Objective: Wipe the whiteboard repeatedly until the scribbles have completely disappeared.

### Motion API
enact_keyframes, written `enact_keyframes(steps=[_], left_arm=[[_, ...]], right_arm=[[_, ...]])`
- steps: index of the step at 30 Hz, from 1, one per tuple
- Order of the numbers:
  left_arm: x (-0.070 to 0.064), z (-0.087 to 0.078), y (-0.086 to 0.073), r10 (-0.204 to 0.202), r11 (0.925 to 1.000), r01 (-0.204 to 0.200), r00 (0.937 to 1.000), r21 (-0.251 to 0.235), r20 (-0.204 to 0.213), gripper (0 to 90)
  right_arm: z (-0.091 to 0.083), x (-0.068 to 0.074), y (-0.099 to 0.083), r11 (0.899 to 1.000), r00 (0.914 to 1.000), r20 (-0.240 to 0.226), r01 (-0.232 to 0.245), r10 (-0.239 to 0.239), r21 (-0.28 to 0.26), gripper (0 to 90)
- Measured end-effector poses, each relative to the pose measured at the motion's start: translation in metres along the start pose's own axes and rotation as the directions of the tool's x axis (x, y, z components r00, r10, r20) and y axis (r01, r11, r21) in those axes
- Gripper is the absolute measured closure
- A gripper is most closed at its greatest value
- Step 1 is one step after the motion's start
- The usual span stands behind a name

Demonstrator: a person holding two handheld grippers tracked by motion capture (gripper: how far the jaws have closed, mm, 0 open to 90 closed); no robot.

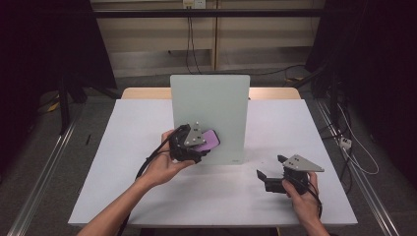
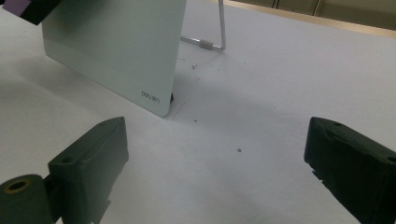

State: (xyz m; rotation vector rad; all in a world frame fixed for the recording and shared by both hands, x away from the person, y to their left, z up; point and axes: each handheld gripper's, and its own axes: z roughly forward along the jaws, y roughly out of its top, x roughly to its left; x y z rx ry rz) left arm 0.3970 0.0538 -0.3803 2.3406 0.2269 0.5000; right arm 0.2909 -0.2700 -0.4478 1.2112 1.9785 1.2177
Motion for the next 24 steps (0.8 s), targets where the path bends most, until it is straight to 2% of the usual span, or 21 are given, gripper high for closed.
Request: enact_keyframes(steps=[4, 7, 11, 14, 18, 21, 24], left_arm=[[-0.006, 0.007, -0.002, 0.014, 0.9997, -0.014, 0.9997, 0.018, 0.019, 41.1], [-0.011, 0.015, -0.006, 0.009, 0.9994, -0.010, 0.9984, 0.033, 0.055, 41.1], [-0.015, 0.017, -0.005, 0.022, 0.9985, -0.024, 0.9986, 0.050, 0.049, 41.0], [-0.012, 0.015, -0.004, 0.009, 0.9992, -0.011, 0.9986, 0.040, 0.053, 41.1], [-0.001, 0.003, 0.002, -0.012, 0.9999, 0.011, 0.9998, 0.006, 0.016, 41.1], [0.009, -0.007, 0.007, -0.035, 0.9992, 0.035, 0.9994, -0.020, 0.004, 41.1], [0.017, -0.014, 0.011, -0.043, 0.9981, 0.042, 0.9989, -0.045, -0.019, 41.1]], right_arm=[[0.000, 0.000, 0.000, 1.000, 1.0000, 0.001, -0.001, 0.001, -0.002, 6.3], [-0.001, 0.000, 0.000, 1.000, 1.0000, 0.000, -0.002, 0.002, -0.002, 6.3], [0.000, 0.000, 0.000, 1.000, 1.0000, 0.000, 0.000, 0.000, -0.002, 6.3], [0.000, 0.000, 0.000, 1.000, 1.0000, 0.000, 0.000, 0.000, -0.002, 6.4], [0.000, -0.001, 0.000, 1.000, 1.0000, -0.001, -0.002, 0.002, -0.001, 6.3], [-0.001, -0.001, 0.000, 1.000, 1.0000, 0.000, -0.001, 0.001, -0.003, 6.3], [-0.001, -0.001, 0.000, 1.000, 1.0000, 0.001, 0.000, 0.000, -0.003, 6.3]])
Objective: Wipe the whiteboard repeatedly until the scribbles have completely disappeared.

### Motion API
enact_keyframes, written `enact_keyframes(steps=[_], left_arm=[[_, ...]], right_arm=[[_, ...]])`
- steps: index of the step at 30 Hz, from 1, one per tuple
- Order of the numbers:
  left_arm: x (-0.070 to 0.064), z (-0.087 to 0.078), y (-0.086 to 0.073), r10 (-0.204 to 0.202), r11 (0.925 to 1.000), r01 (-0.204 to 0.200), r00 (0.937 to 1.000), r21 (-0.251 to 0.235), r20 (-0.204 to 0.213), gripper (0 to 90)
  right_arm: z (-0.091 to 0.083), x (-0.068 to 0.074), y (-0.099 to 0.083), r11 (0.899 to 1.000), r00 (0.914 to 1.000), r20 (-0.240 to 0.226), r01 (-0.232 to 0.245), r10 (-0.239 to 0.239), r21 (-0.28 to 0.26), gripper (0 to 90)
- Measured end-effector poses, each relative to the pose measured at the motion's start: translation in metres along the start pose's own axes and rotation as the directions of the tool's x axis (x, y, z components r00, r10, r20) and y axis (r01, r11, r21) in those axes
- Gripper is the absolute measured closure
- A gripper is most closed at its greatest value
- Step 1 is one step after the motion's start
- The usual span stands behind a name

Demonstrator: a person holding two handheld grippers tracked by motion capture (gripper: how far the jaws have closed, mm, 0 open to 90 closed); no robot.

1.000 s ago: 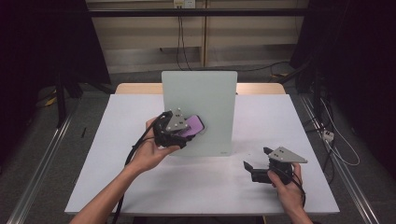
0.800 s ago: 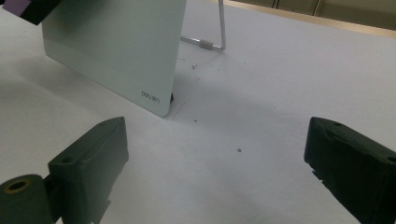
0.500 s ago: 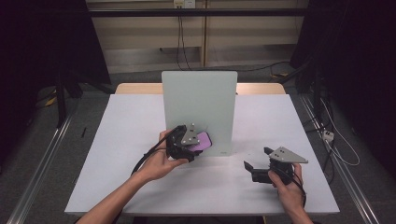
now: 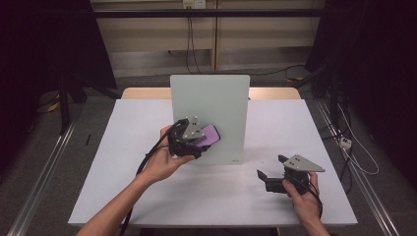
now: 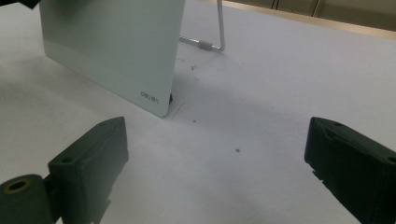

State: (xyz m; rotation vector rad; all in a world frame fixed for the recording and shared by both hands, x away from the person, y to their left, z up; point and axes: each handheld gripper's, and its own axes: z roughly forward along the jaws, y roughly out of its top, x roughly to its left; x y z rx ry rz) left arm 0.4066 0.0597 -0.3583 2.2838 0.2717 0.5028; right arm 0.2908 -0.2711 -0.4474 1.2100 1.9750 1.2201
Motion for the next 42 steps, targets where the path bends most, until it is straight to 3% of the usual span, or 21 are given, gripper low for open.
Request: enact_keyframes(steps=[8, 12, 14, 21, 25, 30, 33, 37, 42], left_arm=[[0.025, -0.020, 0.012, -0.068, 0.9945, 0.065, 0.9973, -0.081, -0.027, 41.0], [0.021, -0.016, 0.018, -0.042, 0.9969, 0.039, 0.9980, -0.068, -0.047, 40.9], [0.018, -0.013, 0.018, -0.037, 0.9973, 0.035, 0.9988, -0.064, -0.033, 40.9], [-0.008, 0.016, 0.017, 0.016, 0.9995, -0.017, 0.9992, 0.027, 0.036, 41.0], [-0.028, 0.037, 0.009, 0.037, 0.9961, -0.044, 0.9952, 0.076, 0.090, 41.0], [-0.045, 0.052, 0.001, 0.069, 0.9889, -0.083, 0.9912, 0.123, 0.113, 41.0], [-0.042, 0.050, 0.002, 0.059, 0.9902, -0.072, 0.9916, 0.119, 0.115, 41.0], [-0.030, 0.036, 0.006, 0.046, 0.9934, -0.055, 0.9952, 0.101, 0.086, 41.0], [-0.005, 0.011, 0.011, -0.015, 0.9997, 0.014, 0.9993, 0.021, 0.034, 41.0]], right_arm=[[0.001, 0.000, 0.000, 1.000, 1.0000, -0.001, -0.001, 0.001, 0.002, 6.4], [0.001, 0.000, 0.000, 1.000, 1.0000, 0.000, -0.002, 0.002, 0.004, 6.3], [0.001, 0.001, 0.000, 1.000, 1.0000, -0.001, 0.001, -0.001, 0.004, 6.3], [0.000, 0.001, 0.000, 1.000, 1.0000, -0.001, -0.001, 0.001, 0.002, 6.4], [0.000, 0.000, 0.000, 1.000, 1.0000, -0.001, 0.002, -0.002, -0.001, 6.4], [-0.001, 0.000, 0.000, 1.000, 1.0000, -0.001, 0.002, -0.002, -0.003, 6.4], [-0.001, 0.000, 0.000, 1.000, 1.0000, -0.001, 0.003, -0.003, -0.004, 6.4], [-0.001, 0.000, 0.000, 1.000, 1.0000, -0.001, 0.001, -0.001, -0.002, 6.4], [-0.001, 0.000, 0.000, 1.000, 1.0000, -0.001, 0.003, -0.003, -0.002, 6.4]])
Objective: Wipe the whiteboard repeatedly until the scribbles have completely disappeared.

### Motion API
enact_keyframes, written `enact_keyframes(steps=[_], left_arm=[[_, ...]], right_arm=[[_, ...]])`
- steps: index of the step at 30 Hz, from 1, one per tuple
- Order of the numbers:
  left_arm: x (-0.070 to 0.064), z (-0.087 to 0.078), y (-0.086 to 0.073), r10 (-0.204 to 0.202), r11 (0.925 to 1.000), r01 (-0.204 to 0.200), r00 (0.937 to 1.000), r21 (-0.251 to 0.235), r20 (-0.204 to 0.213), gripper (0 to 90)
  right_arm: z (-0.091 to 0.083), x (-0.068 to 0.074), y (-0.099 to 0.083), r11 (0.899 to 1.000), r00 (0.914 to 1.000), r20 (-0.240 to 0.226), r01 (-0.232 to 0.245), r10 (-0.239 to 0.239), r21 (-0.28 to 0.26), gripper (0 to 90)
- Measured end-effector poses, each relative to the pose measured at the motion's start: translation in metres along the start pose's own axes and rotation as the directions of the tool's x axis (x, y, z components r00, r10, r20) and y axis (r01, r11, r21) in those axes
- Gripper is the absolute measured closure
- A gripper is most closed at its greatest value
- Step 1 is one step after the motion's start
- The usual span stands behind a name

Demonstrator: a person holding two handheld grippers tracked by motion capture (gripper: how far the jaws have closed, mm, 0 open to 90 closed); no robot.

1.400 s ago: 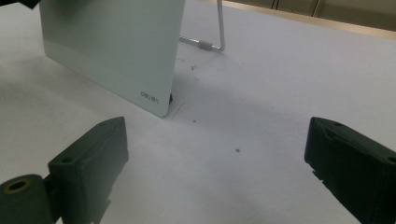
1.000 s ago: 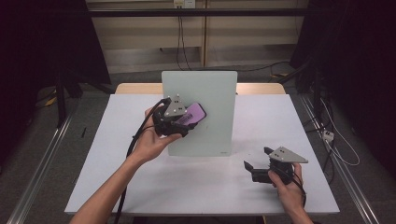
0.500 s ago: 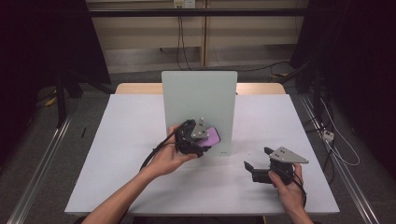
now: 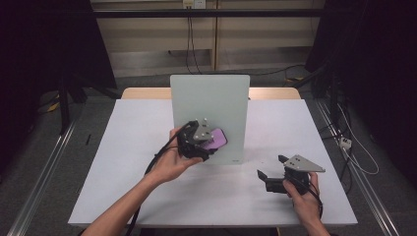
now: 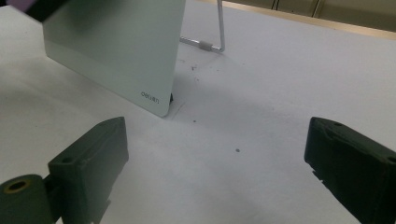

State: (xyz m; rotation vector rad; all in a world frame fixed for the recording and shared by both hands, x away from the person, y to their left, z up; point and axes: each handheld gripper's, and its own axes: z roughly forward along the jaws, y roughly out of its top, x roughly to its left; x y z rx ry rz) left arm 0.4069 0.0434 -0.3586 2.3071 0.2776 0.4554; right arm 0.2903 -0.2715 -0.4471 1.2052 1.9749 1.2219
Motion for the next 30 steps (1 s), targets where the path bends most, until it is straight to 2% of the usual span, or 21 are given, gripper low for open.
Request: enact_keyframes(steps=[5, 7, 10, 12, 15, 17, 23, 25, 30], left_arm=[[0.026, -0.030, 0.009, -0.048, 0.9966, 0.044, 0.9968, -0.070, -0.064, 41.0], [0.039, -0.044, 0.011, -0.086, 0.9901, 0.075, 0.9923, -0.119, -0.089, 41.0], [0.054, -0.058, 0.008, -0.137, 0.9789, 0.121, 0.9865, -0.165, -0.089, 41.0], [0.059, -0.064, 0.004, -0.153, 0.9735, 0.134, 0.9837, -0.186, -0.094, 41.0], [0.056, -0.063, 0.002, -0.144, 0.9761, 0.124, 0.9844, -0.178, -0.101, 41.0], [0.054, -0.060, 0.001, -0.140, 0.9771, 0.123, 0.9861, -0.174, -0.090, 40.9], [0.039, -0.044, -0.004, -0.080, 0.9909, 0.073, 0.9949, -0.113, -0.060, 40.9], [0.036, -0.040, -0.005, -0.072, 0.9927, 0.069, 0.9971, -0.099, -0.024, 41.0], [0.026, -0.037, -0.007, -0.058, 0.9950, 0.059, 0.9981, -0.080, 0.020, 41.0]], right_arm=[[0.000, 0.000, 0.000, 1.000, 1.0000, 0.000, -0.001, 0.001, 0.002, 6.4], [0.000, 0.000, 0.000, 1.000, 1.0000, 0.001, -0.001, 0.001, 0.002, 6.4], [0.000, 0.000, 0.000, 1.000, 1.0000, 0.001, -0.001, 0.001, 0.001, 6.4], [0.000, 0.000, 0.000, 1.000, 1.0000, -0.001, -0.004, 0.004, 0.002, 6.4], [0.002, 0.000, 0.000, 1.000, 1.0000, -0.002, -0.006, 0.006, 0.005, 6.5], [0.002, 0.000, 0.001, 1.000, 1.0000, 0.001, -0.005, 0.005, 0.003, 6.5], [0.004, -0.001, 0.001, 1.000, 0.9997, 0.004, -0.025, 0.024, 0.006, 6.4], [0.006, -0.001, 0.001, 1.000, 0.9997, 0.005, -0.025, 0.025, 0.007, 6.6], [0.006, 0.003, 0.001, 1.000, 0.9999, -0.007, -0.011, 0.011, 0.012, 6.4]])
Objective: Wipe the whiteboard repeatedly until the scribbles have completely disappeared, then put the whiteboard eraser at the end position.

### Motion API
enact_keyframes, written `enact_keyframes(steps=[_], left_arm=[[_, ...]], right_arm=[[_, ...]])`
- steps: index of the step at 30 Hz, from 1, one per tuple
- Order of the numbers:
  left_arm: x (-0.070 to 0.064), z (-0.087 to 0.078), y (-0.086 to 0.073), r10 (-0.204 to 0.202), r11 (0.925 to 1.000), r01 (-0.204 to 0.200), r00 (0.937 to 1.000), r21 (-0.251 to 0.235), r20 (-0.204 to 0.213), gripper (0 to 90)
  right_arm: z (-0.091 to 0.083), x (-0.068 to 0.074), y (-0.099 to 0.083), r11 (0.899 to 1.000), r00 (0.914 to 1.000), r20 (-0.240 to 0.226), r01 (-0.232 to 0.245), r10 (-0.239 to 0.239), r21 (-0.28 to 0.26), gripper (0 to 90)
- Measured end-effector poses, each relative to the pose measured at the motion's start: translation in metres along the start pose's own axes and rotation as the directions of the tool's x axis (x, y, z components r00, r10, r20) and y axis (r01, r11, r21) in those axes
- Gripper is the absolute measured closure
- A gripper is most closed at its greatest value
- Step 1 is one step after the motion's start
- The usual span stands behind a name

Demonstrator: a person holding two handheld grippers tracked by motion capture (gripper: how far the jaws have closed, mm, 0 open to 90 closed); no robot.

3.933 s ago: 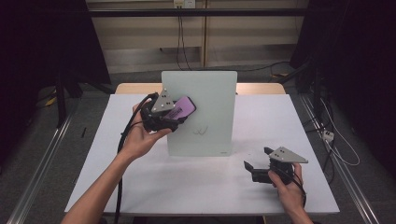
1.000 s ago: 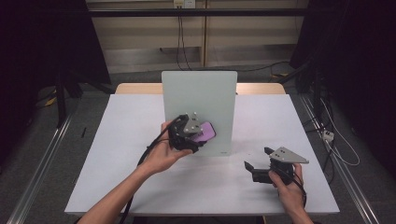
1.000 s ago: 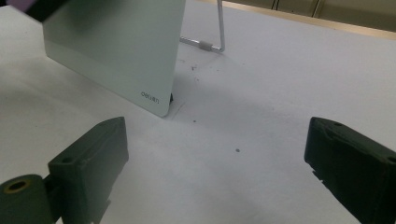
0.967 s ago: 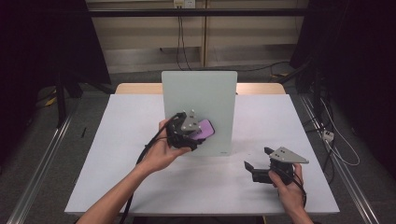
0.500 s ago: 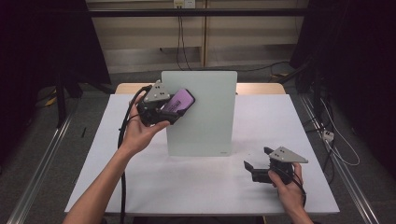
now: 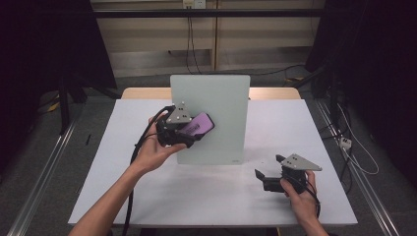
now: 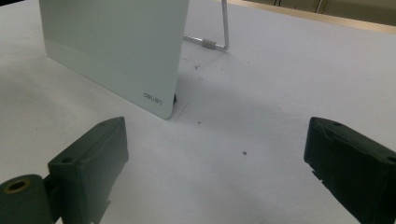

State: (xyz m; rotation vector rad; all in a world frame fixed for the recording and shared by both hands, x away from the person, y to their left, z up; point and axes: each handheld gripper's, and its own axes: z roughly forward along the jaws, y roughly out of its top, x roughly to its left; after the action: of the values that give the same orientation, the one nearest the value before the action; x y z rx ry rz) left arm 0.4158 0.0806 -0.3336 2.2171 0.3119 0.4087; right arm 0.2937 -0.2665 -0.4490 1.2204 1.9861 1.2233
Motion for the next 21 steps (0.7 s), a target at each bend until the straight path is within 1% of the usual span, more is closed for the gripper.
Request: enact_keyframes(steps=[1, 2, 5, 7, 9, 11, 12, 16, 19, 21], left_arm=[[-0.002, 0.000, 0.000, 0.008, 1.0000, -0.009, 1.0000, 0.004, 0.003, 40.9], [-0.004, -0.001, -0.001, 0.008, 1.0000, -0.008, 0.9999, 0.003, 0.012, 40.9], [-0.009, -0.003, -0.005, 0.000, 1.0000, 0.000, 0.9996, -0.008, 0.029, 40.9], [-0.011, -0.005, -0.009, -0.014, 0.9998, 0.014, 0.9991, -0.011, 0.041, 40.9], [-0.012, -0.005, -0.013, -0.024, 0.9997, 0.024, 0.9985, -0.005, 0.049, 40.9], [-0.013, -0.005, -0.014, -0.021, 0.9997, 0.020, 0.9982, 0.013, 0.056, 40.9], [-0.013, -0.005, -0.014, -0.023, 0.9997, 0.023, 0.9979, 0.009, 0.061, 40.9], [-0.013, -0.007, -0.018, -0.046, 0.9989, 0.046, 0.9940, 0.002, 0.099, 40.9], [-0.016, -0.006, -0.022, -0.050, 0.9986, 0.047, 0.9900, 0.026, 0.132, 40.9], [-0.017, -0.006, -0.024, -0.055, 0.9982, 0.051, 0.9884, 0.033, 0.142, 40.9]], right_arm=[[0.000, 0.000, 0.000, 1.000, 1.0000, 0.000, 0.001, -0.001, -0.001, 6.4], [-0.001, -0.001, 0.000, 1.000, 1.0000, 0.000, 0.000, 0.000, -0.001, 6.5], [-0.002, -0.001, 0.000, 1.000, 1.0000, 0.000, 0.002, -0.002, -0.004, 6.5], [-0.003, -0.001, 0.000, 1.000, 1.0000, -0.002, 0.003, -0.003, -0.008, 6.5], [-0.004, -0.001, -0.001, 1.000, 1.0000, -0.005, 0.003, -0.003, -0.009, 6.4], [-0.003, -0.001, -0.001, 1.000, 1.0000, -0.006, 0.004, -0.005, -0.009, 6.4], [-0.003, -0.001, -0.001, 1.000, 1.0000, -0.007, 0.003, -0.003, -0.009, 6.4], [-0.002, -0.003, 0.000, 1.000, 1.0000, -0.001, -0.001, 0.001, -0.009, 6.4], [0.001, -0.002, 0.001, 1.000, 1.0000, 0.001, -0.004, 0.004, -0.002, 6.5], [0.002, 0.000, 0.001, 1.000, 1.0000, -0.002, 0.000, 0.000, 0.002, 6.5]])
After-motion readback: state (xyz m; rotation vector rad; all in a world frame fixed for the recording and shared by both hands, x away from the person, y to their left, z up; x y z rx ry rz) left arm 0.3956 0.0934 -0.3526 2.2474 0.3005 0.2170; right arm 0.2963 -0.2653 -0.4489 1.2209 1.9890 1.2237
